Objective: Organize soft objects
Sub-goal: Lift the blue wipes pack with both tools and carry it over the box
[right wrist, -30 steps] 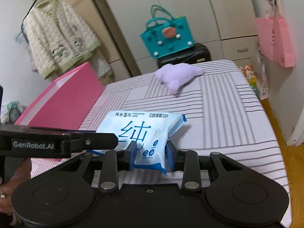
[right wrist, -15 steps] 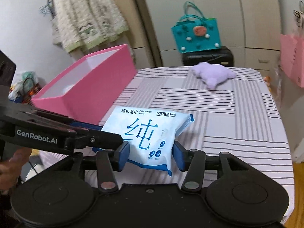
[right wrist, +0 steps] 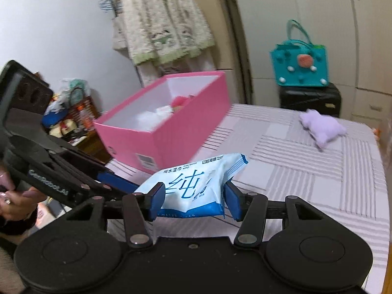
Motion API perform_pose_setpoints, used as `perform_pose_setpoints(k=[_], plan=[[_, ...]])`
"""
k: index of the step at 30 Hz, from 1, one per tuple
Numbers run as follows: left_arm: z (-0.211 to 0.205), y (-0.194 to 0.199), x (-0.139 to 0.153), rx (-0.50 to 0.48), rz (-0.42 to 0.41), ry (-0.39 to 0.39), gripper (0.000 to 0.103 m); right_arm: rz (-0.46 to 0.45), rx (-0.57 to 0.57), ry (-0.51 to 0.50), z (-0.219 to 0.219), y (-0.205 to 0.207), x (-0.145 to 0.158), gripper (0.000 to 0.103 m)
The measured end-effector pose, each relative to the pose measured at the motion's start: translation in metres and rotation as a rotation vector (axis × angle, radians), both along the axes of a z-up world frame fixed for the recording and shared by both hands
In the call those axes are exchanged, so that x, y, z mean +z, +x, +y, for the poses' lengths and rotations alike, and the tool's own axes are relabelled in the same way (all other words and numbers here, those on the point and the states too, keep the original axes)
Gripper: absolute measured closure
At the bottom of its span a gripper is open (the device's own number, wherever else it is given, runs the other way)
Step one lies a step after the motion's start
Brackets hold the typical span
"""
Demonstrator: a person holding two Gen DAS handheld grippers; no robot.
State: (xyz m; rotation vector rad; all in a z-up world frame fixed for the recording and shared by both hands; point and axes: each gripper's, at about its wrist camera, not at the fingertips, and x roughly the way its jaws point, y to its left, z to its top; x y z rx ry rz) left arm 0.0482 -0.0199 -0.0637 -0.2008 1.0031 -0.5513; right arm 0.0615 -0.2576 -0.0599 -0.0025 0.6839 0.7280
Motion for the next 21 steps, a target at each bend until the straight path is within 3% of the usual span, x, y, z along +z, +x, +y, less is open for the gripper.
perform_pose_setpoints(k=[5,13,21], plan=[[0.017,-0.005,0.017,0.006,-0.032,0.021,0.063,-0.042,0.067,-0.033,0.024,0.003,0.02,0.044],[0.037,-0.011,0.052,0.038,-0.162,0.1,0.063,-0.13,0.135,-0.027,0.055,0.021,0.047,0.044],[0.074,0.011,0.065,0.118,-0.224,0.122,0.062,-0.139,0.193,0.007,0.087,0.063,0.062,0.057]])
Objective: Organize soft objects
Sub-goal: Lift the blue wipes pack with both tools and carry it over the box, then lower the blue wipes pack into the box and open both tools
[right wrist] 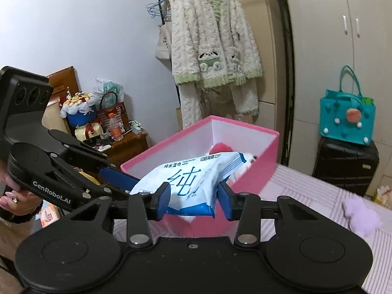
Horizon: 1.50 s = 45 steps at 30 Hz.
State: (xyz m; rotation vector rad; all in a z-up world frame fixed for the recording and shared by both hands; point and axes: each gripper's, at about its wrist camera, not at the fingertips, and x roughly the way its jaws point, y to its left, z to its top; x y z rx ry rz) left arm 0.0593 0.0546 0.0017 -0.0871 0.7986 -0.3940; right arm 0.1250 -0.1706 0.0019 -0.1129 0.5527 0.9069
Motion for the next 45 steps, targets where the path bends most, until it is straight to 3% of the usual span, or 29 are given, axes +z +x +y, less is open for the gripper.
perform_pose_setpoints(k=[5,12,22,26,30,32,37,45], plan=[[0.024,0.023,0.0,0.06,-0.031,-0.012,0.062,0.002,-0.001,0.0,0.025,0.033,-0.001,0.065],[0.055,0.071,-0.023,0.146,-0.004,-0.052,0.062,0.101,-0.03,0.0,0.057,0.09,-0.021,0.07],[0.076,0.112,-0.052,0.18,0.051,0.034,0.062,0.213,-0.011,-0.069,0.089,0.121,-0.056,0.07],[0.069,0.117,-0.059,0.18,0.021,0.136,0.061,0.2,-0.024,-0.12,0.097,0.118,-0.064,0.068],[0.05,0.112,-0.062,0.198,-0.096,0.342,0.06,0.197,-0.028,-0.13,0.094,0.112,-0.064,0.068],[0.045,0.108,-0.061,0.209,-0.133,0.398,0.06,0.188,-0.031,-0.131,0.088,0.108,-0.06,0.068],[0.054,0.1,-0.052,0.199,-0.083,0.292,0.06,0.163,-0.031,-0.132,0.077,0.094,-0.05,0.068],[0.046,0.071,-0.027,0.202,-0.115,0.306,0.056,0.144,-0.013,-0.112,0.061,0.065,-0.025,0.067]])
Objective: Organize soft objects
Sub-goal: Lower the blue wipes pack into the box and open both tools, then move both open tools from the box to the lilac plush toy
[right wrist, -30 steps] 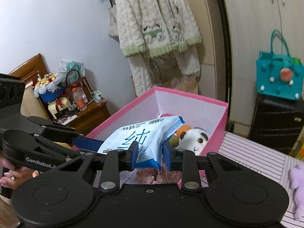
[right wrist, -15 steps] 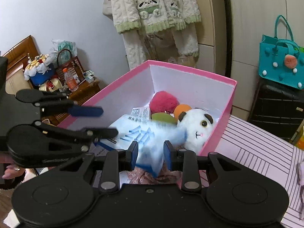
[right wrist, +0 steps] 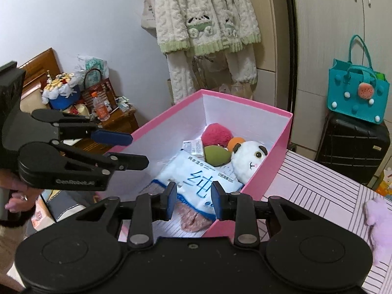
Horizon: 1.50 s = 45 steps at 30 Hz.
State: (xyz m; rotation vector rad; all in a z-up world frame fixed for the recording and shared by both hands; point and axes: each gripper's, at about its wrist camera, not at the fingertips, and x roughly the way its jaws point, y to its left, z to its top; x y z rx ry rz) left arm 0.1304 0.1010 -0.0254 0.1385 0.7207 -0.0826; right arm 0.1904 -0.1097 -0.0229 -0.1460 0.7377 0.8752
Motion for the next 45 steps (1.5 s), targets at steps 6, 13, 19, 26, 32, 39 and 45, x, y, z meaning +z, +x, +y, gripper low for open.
perform_pose_setpoints(k=[6,13,19,26,32,39,45], plan=[[-0.01,-0.034,0.038,-0.068,-0.015,0.03,0.052,-0.005,0.04,0.032,-0.015,-0.027,0.023,0.064],[-0.021,-0.067,0.063,-0.11,0.008,0.045,0.05,0.004,0.072,0.055,-0.029,-0.055,0.043,0.064],[-0.027,-0.09,0.074,-0.137,0.037,0.021,0.047,-0.012,0.082,0.055,-0.046,-0.082,0.056,0.06],[-0.042,-0.111,0.075,-0.176,0.06,0.028,0.041,0.006,0.096,0.022,-0.067,-0.109,0.057,0.055],[-0.063,-0.122,0.064,-0.248,0.11,0.021,0.04,0.037,0.071,0.006,-0.09,-0.122,0.046,0.051],[-0.095,-0.129,0.052,-0.333,0.146,0.014,0.04,0.039,0.035,-0.017,-0.116,-0.135,0.029,0.049],[-0.123,-0.127,0.046,-0.417,0.126,0.015,0.039,0.077,-0.008,-0.048,-0.143,-0.134,0.005,0.046]])
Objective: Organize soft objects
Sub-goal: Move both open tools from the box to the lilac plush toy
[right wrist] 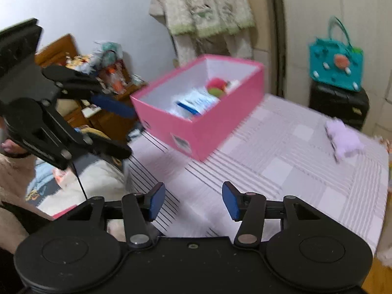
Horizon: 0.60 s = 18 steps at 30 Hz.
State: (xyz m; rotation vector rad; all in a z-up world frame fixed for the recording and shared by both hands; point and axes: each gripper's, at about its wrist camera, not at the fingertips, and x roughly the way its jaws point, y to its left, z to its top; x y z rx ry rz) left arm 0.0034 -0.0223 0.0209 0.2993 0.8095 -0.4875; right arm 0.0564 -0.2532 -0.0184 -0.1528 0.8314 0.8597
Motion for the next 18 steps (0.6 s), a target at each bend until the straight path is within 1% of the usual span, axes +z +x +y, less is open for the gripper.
perform_pose_setpoints(k=[3,5,8,11,13,15,18], plan=[[-0.01,0.007,-0.008,-0.021,0.012,0.002,0.039,0.025,-0.036,-0.012,-0.016,0.006,-0.013,0.046],[-0.014,0.014,-0.014,-0.031,0.033,-0.007,0.039,0.021,-0.057,-0.005,-0.026,0.01,-0.018,0.046],[-0.022,0.027,-0.024,-0.04,0.063,-0.029,0.039,-0.016,-0.076,0.007,-0.037,0.015,-0.023,0.044],[-0.03,0.04,-0.031,-0.054,0.072,-0.05,0.039,-0.06,-0.079,-0.001,-0.042,0.023,-0.031,0.044],[-0.035,0.046,-0.031,-0.082,0.054,-0.055,0.039,-0.065,-0.087,0.01,-0.047,0.029,-0.036,0.044],[-0.039,0.051,-0.028,-0.085,0.02,-0.064,0.039,-0.066,-0.097,0.028,-0.05,0.036,-0.043,0.044],[-0.045,0.062,-0.027,-0.081,-0.005,-0.085,0.039,-0.124,-0.123,0.015,-0.052,0.044,-0.05,0.043]])
